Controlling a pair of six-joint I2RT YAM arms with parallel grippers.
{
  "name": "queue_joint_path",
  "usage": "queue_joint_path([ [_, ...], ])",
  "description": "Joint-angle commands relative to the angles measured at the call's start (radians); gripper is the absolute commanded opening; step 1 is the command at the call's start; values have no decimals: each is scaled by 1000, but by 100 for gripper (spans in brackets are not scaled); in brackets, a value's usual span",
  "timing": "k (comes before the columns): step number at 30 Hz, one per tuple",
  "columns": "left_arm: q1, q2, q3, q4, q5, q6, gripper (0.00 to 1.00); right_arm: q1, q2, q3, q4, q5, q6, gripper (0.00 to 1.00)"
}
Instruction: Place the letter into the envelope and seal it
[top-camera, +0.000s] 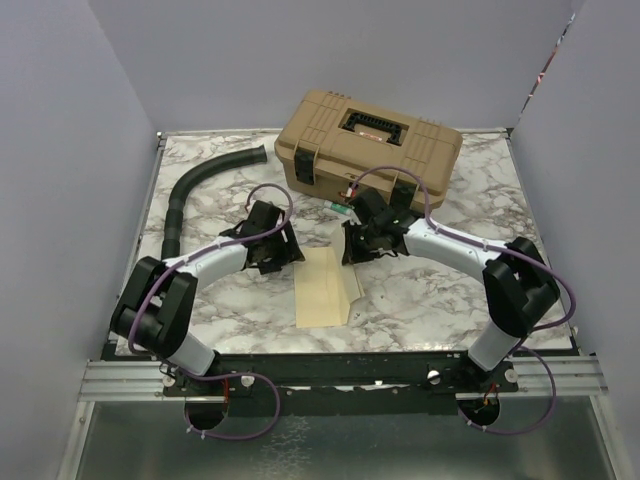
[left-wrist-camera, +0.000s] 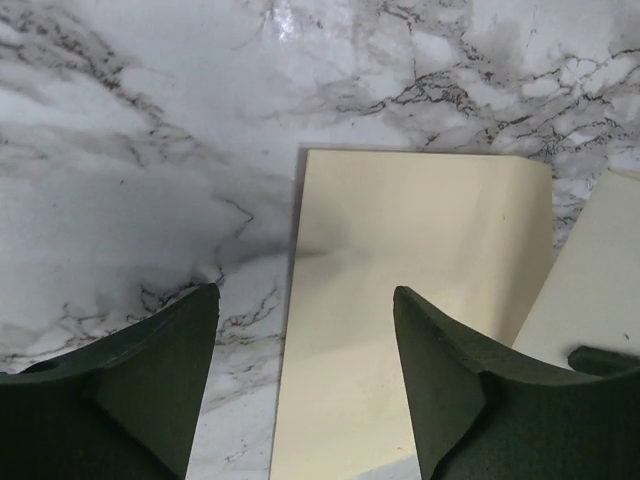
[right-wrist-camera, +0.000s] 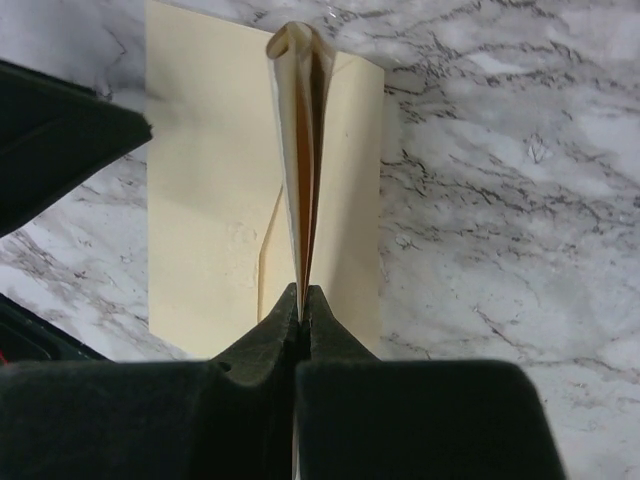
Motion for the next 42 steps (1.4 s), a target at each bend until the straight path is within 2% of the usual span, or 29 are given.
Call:
queue_joint_path([
  [1, 4, -90, -78, -12, 16, -38, 72, -9, -41, -54, 23, -5, 138, 0],
  [7, -2, -162, -185, -15, 50, -84, 63, -8, -47, -99, 74, -32, 215, 0],
  [13, -7, -187, -228, -16, 80, -100, 53, -9, -44, -175, 160, -35, 278, 0],
  [30, -8, -160, -242, -21, 136, -76, 47, -8, -134, -482, 759, 130, 268, 0],
  [36, -8, -143, -240, -21, 157, -137, 44, 6, -118, -538, 839, 203, 303, 0],
  [42, -8, -144, -245, -20, 159, -219, 35, 36, -103, -569, 902, 212, 343, 0],
])
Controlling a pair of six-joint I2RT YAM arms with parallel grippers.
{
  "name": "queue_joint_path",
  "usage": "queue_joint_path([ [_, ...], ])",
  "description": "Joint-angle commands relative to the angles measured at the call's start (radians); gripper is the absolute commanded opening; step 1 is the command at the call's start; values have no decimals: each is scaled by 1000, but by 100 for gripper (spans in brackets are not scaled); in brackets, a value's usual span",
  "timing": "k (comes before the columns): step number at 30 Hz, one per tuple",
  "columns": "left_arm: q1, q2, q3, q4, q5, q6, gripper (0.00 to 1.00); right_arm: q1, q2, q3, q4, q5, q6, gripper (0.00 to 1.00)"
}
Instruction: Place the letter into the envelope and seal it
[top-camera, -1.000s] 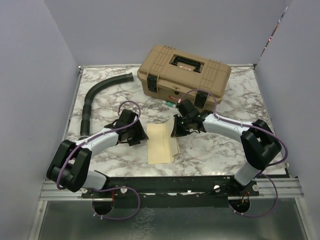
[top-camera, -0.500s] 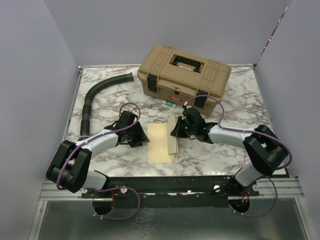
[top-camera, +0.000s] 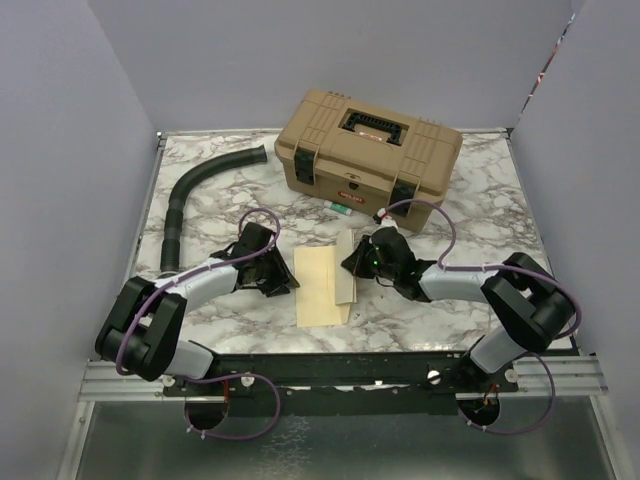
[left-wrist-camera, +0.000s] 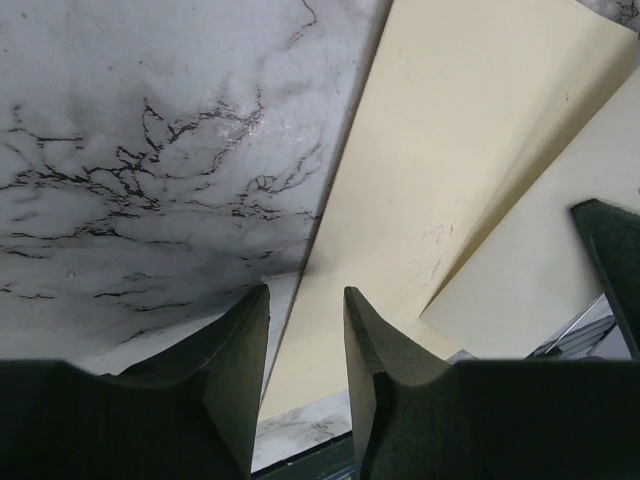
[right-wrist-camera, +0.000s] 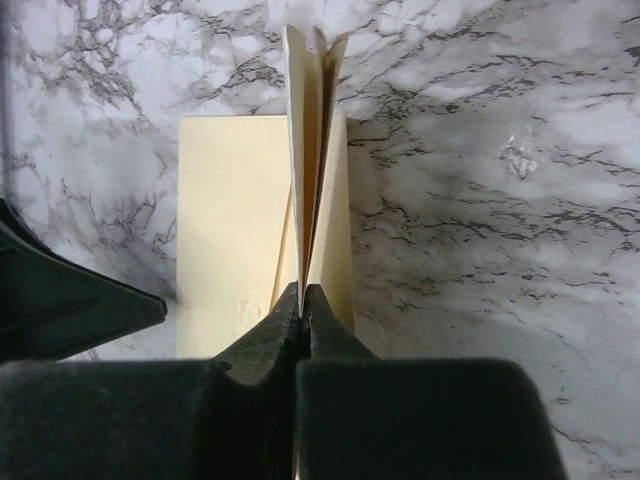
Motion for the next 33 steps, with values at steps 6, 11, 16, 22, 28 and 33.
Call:
queue_joint_path([
  [6, -7, -4, -43, -12, 16, -168, 28, 39, 40, -85, 172, 25, 112, 0],
  [11, -5, -22, -67, 32, 40, -254, 24, 39, 52, -123, 225, 0, 186, 0],
  [16, -5, -44, -76, 52, 44, -292, 23, 39, 71, -134, 252, -27, 234, 0],
  [22, -5, -59, -103, 86, 65, -343, 21, 40, 107, -146, 312, -61, 291, 0],
  [28, -5, -69, -111, 88, 61, -345, 23, 39, 111, -167, 358, -25, 260, 0],
  [33, -5, -82, -117, 91, 73, -373, 23, 40, 147, -143, 386, -13, 308, 0],
])
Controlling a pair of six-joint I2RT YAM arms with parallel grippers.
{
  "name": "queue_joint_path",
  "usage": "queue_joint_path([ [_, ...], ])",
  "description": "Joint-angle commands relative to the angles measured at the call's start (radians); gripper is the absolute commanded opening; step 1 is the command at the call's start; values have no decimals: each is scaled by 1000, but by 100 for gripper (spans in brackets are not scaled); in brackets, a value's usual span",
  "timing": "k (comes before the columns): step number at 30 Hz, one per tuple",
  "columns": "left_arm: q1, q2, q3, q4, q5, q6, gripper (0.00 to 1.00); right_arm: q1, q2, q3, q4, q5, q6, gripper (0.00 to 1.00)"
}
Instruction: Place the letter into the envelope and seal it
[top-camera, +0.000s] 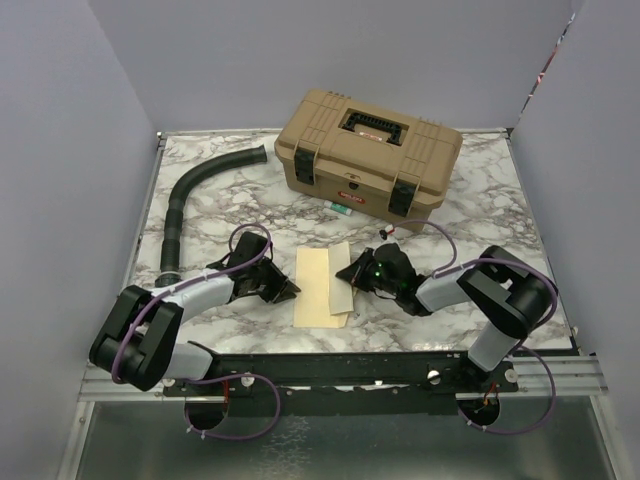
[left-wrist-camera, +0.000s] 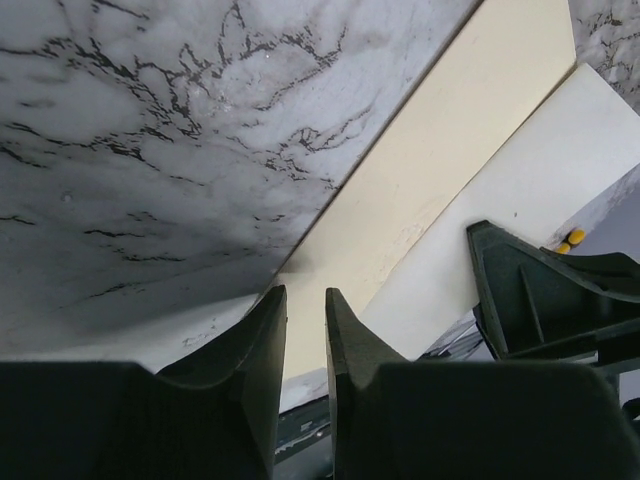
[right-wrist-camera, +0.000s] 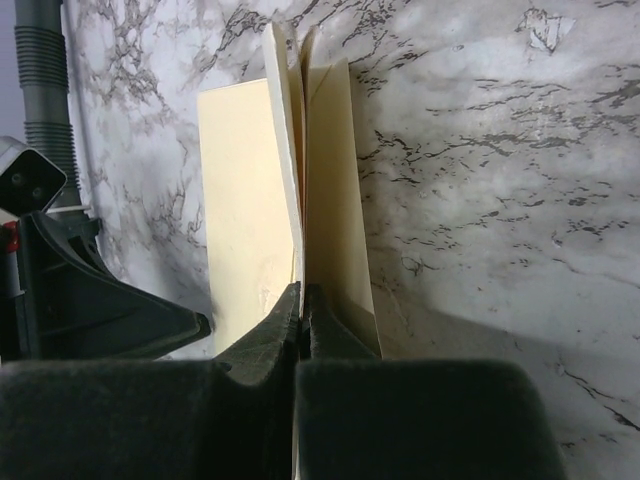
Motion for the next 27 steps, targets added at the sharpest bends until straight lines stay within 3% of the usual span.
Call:
queue_joint_path([
  [1, -5, -34, -15, 17, 26, -57, 23, 8, 43, 14, 55, 25, 55, 0],
  [9, -5, -70, -21, 40, 22, -142, 22, 9, 42, 39, -45, 58, 234, 0],
  [27, -7, -80, -54, 10, -58, -89, 23, 11, -91, 26, -240, 119, 250, 0],
])
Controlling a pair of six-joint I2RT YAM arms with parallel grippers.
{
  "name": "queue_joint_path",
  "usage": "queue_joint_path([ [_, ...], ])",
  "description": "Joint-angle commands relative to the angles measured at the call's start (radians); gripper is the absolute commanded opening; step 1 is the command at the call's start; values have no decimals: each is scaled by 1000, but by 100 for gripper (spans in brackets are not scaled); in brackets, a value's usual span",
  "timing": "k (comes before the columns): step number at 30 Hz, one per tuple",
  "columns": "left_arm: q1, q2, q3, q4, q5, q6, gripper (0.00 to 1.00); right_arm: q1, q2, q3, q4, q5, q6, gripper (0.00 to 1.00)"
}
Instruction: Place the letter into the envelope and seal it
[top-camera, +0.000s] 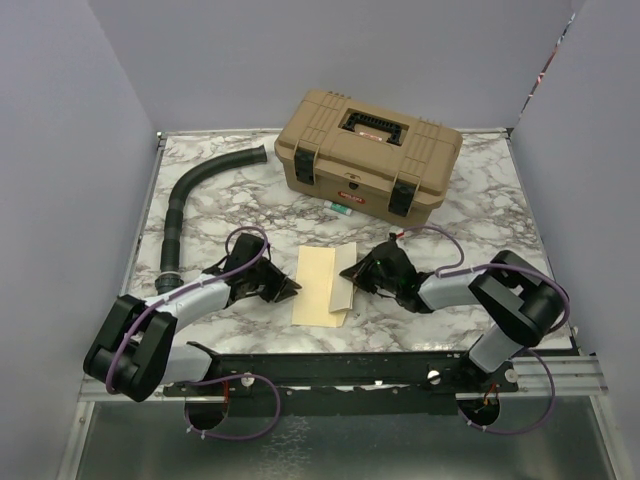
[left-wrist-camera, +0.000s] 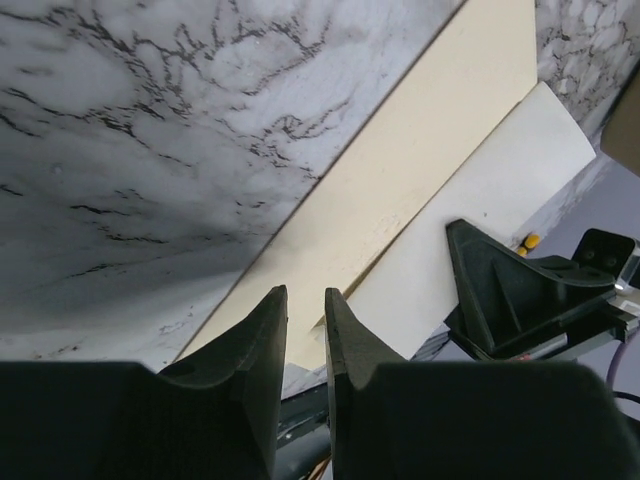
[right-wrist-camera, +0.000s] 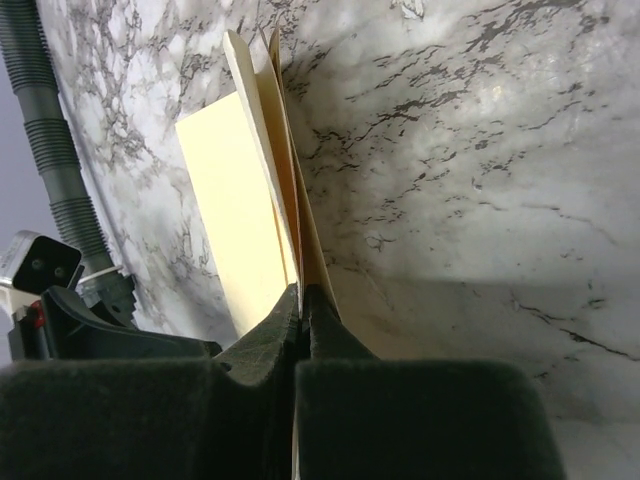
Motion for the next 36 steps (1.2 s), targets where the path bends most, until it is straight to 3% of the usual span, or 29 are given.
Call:
queue_joint_path([
  [1, -7, -30, -21, -46, -75, 18, 23, 9, -44, -3, -69, 44, 16, 0],
  [5, -8, -39, 9, -114, -90, 75, 30, 11, -31, -10, -61, 11, 21, 0],
  [10, -7, -45, 14, -146, -67, 127, 51, 16, -52, -27, -44, -11, -27, 0],
  [13, -7, -38, 29, -185, -65, 181, 57, 16, -83, -38, -31, -2, -65, 0],
  [18, -7, -26, 80, -261, -67, 290, 62, 17, -120, -84, 167, 22, -250, 0],
  [21, -7, -46, 157, -294, -98, 387, 71, 16, -129, -98, 313, -4, -363, 0],
  [23, -6, -73, 229, -284, -82, 458, 81, 16, -159, -78, 302, -21, -376, 0],
  [27, -6, -119, 352, -212, 93, 617, 99, 16, -245, -47, 285, -48, -318, 0],
  [30, -7, -136, 382, -124, 250, 626, 99, 10, -300, 0, 242, -75, -276, 0],
  [36, -6, -166, 355, 175, 446, 440, 96, -8, -373, 74, 210, -147, -150, 0],
])
